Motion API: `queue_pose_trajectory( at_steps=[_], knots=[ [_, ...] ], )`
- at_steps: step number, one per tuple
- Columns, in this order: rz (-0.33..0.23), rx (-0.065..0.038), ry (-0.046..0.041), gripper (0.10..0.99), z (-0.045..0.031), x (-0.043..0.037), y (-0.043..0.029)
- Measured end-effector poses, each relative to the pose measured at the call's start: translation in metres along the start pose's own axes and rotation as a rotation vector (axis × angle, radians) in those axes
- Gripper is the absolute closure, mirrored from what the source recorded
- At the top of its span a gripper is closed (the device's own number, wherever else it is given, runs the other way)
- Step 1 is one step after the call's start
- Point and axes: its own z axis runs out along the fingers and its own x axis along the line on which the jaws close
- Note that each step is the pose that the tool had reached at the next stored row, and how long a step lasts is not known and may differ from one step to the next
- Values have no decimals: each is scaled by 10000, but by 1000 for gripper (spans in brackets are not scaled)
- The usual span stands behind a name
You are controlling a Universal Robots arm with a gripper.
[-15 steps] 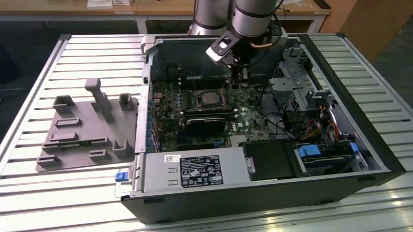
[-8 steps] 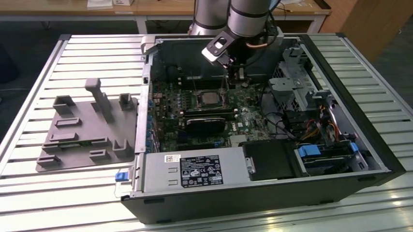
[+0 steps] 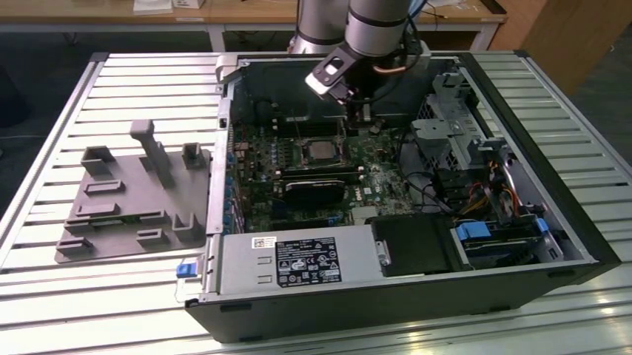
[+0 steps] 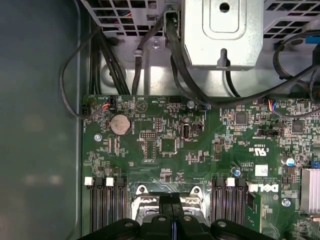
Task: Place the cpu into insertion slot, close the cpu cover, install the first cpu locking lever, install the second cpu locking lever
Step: 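Close the cpu cover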
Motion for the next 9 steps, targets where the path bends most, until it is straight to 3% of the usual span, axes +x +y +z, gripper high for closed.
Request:
queue_pose_trajectory(
  at_steps=[9],
  knots=[
    [0,-34,-1,984,0,0,-28]
  ],
)
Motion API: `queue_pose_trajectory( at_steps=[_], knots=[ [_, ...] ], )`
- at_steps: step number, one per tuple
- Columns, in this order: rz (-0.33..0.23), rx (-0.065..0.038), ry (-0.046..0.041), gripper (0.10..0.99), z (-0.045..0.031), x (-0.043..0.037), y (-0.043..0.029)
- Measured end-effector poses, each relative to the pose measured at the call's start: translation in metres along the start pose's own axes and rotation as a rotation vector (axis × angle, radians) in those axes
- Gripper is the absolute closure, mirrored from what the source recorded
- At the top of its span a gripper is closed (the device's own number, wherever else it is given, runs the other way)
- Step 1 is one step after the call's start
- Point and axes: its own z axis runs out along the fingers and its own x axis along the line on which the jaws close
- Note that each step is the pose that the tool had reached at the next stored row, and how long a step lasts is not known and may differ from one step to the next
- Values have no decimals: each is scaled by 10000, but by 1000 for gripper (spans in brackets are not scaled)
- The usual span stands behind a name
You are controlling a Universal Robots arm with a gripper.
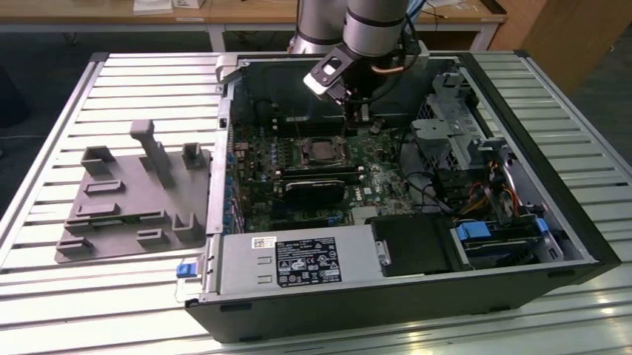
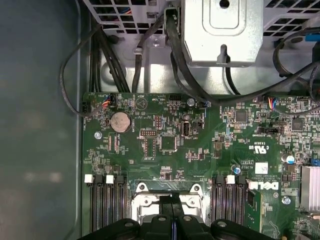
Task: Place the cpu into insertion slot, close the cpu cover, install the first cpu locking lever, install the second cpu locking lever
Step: 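Close the cpu cover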
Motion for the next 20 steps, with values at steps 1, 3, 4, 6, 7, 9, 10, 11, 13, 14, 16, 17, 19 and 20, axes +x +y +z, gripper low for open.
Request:
queue_pose_trajectory(
  at_steps=[1,3,4,6,7,9,10,11,13,14,16,17,19,20],
  knots=[
    [-2,-51,-1,984,1,0,-14],
    [-5,-192,2,984,7,0,-63],
    [-6,-247,1,984,10,0,-94],
    [-7,-323,2,984,19,-1,-159],
    [-9,-364,1,984,23,-1,-192],
    [-13,-597,2,984,51,-1,-337],
    [-13,-598,1,984,57,-1,-351],
    [-13,-598,1,984,63,-2,-363],
    [-13,-598,0,984,79,-2,-387],
    [-13,-597,-1,984,89,-2,-400],
    [-13,-598,0,984,109,-3,-423],
    [-13,-598,0,984,120,-3,-432],
    [-13,-598,1,984,141,-3,-452],
    [-12,-597,1,984,152,-4,-462]
  ],
)
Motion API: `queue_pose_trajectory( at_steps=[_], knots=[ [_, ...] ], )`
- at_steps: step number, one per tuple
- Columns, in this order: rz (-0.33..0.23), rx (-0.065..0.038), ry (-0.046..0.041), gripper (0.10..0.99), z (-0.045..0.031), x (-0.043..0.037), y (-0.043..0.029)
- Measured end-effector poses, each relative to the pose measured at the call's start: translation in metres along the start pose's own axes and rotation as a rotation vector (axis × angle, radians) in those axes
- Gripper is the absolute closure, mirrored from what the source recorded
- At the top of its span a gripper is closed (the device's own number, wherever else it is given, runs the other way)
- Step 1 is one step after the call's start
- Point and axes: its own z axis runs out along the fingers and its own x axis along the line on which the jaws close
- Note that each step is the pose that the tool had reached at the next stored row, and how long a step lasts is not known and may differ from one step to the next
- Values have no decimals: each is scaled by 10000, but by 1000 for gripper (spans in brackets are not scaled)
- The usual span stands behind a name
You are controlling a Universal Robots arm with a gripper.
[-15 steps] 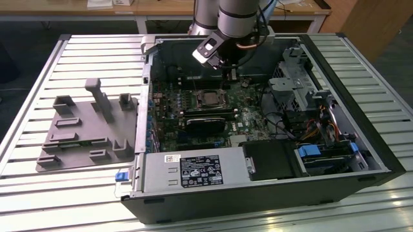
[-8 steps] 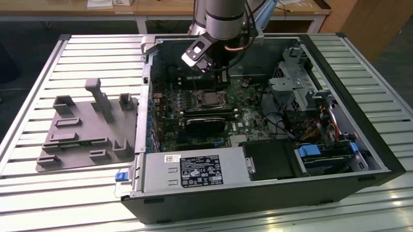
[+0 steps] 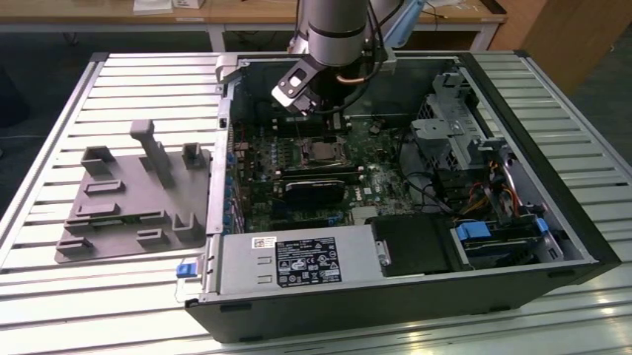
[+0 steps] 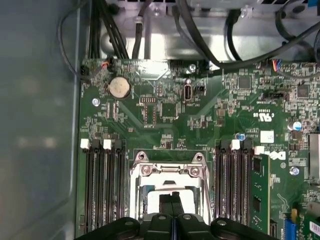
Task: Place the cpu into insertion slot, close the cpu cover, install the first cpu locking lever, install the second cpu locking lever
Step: 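Close the cpu cover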
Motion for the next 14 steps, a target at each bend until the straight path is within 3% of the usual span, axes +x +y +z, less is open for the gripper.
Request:
queue_pose_trajectory(
  at_steps=[9,14],
  knots=[
    [-1,3,-2,984,63,-2,-110],
    [-1,3,-1,984,65,-1,-118]
  ],
)
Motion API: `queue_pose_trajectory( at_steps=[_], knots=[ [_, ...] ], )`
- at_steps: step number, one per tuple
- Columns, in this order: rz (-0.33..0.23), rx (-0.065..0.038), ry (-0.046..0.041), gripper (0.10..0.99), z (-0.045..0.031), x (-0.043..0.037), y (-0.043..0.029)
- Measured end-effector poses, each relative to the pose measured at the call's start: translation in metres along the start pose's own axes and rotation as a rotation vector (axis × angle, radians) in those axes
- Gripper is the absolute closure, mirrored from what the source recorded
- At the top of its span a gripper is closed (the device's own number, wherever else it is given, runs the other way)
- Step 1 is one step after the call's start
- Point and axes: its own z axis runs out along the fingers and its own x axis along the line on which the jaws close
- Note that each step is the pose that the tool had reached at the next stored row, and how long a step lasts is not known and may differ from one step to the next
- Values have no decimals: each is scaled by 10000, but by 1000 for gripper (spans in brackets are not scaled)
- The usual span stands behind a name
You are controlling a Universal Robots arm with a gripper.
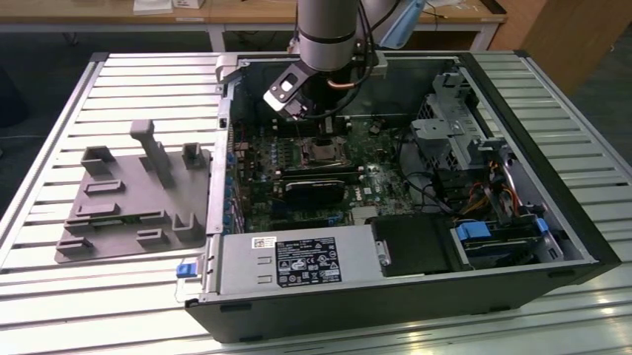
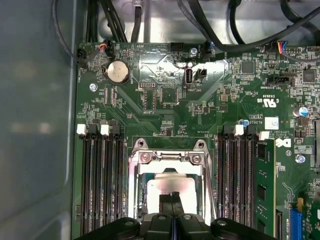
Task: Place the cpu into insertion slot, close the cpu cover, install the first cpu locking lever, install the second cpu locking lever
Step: 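Close the cpu cover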
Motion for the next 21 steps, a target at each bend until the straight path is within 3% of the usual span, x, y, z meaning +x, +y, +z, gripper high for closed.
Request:
queue_pose_trajectory(
  at_steps=[7,21],
  knots=[
    [-479,15,-43,984,2,0,0],
    [-2772,55,-136,984,4,0,-1]
  ],
)
